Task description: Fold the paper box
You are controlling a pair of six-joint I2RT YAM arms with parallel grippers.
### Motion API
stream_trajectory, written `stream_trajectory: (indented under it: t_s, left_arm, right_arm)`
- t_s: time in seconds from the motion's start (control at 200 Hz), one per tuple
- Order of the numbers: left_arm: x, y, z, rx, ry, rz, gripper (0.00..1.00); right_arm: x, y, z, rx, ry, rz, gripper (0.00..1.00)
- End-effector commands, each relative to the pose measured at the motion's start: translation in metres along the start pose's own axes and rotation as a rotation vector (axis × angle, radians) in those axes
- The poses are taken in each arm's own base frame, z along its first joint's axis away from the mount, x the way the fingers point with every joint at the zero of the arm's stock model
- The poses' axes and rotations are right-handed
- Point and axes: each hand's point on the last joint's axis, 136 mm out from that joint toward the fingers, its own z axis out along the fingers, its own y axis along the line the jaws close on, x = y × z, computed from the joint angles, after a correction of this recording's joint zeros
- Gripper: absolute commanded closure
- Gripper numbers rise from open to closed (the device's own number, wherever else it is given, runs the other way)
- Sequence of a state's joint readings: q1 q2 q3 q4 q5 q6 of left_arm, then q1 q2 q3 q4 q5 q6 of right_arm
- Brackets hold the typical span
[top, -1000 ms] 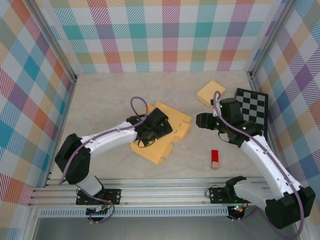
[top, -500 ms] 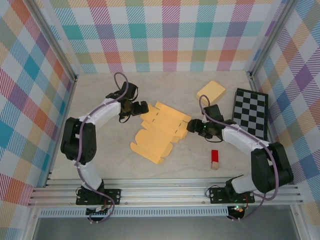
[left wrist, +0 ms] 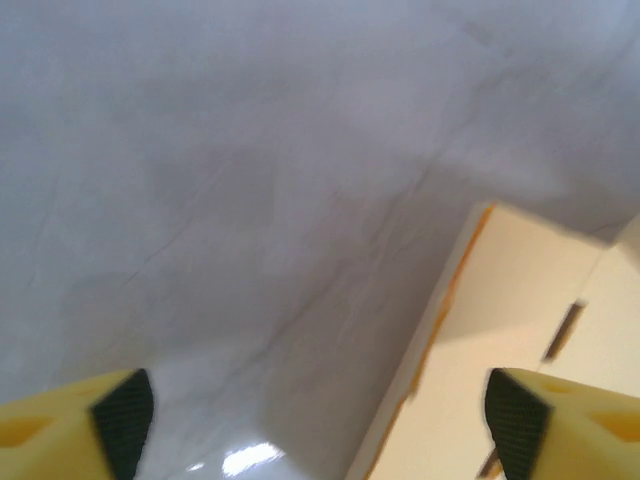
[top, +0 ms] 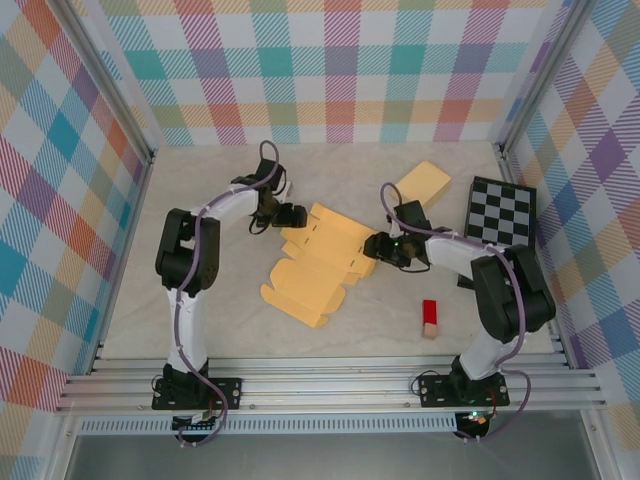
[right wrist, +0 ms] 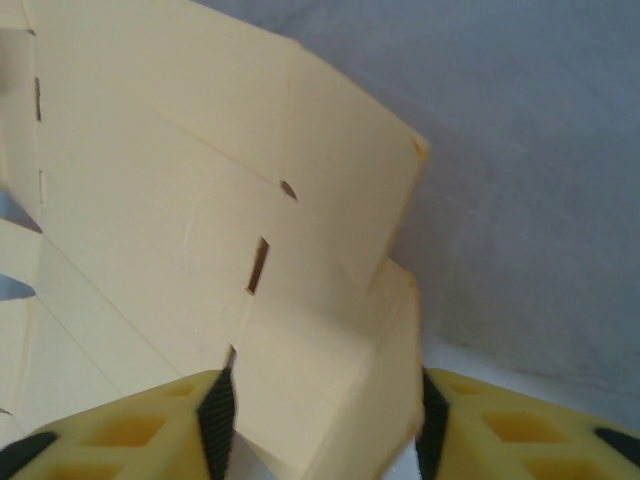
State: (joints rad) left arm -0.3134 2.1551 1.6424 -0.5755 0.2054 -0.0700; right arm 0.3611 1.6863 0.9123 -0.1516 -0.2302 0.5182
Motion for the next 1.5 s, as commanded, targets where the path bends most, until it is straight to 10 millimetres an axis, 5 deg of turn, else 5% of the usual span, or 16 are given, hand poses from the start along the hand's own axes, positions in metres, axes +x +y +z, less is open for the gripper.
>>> stream_trajectory:
  t_s: [0.0,0.085,0.195,0.35,0.52,0.715,0.985,1.24,1.495]
  left_arm:
    - [0.009,-0.022,0.004,0.162,0.062,0.056,0.38]
    - [0.012,-0.033,-0.002,0.229,0.043,0.049,0.71]
    - [0.016,-0.039,-0.016,0.264,-0.003,0.033,1.0]
    - [0.009,-0.035,-0.058,0.181,-0.147,-0.001,1.0]
    - [0.016,-0.048,-0.12,0.095,-0.416,0.063,1.0]
    - [0.034,-0.07,-0.169,0.083,-0.659,0.152,1.0]
    - [0.046,-0.085,-0.202,0.148,-0.771,0.231,1.0]
    - [0.064,-0.113,-0.214,0.249,-0.841,0.381,1.0]
    - [0.069,-0.117,-0.214,0.237,-0.846,0.416,1.0]
  right_arm:
    - [-0.011,0.016,0.003,-0.052,-0.001,-0.109,0.61]
    - [-0.018,0.022,0.003,-0.067,-0.008,-0.162,0.68]
    - [-0.03,0.025,-0.004,-0.045,-0.026,-0.246,0.65]
    - [-0.055,0.03,-0.034,-0.02,-0.048,-0.445,0.54]
    - [-0.064,0.072,-0.082,-0.175,0.027,-0.856,0.47]
    - [-0.076,0.124,-0.12,-0.335,-0.029,-1.185,0.47]
    - [-0.069,0.137,-0.109,-0.429,0.066,-1.403,0.47]
    - [-0.071,0.132,-0.09,-0.418,0.057,-1.492,0.46]
    - [-0.059,0.133,-0.091,-0.462,0.078,-1.529,0.47]
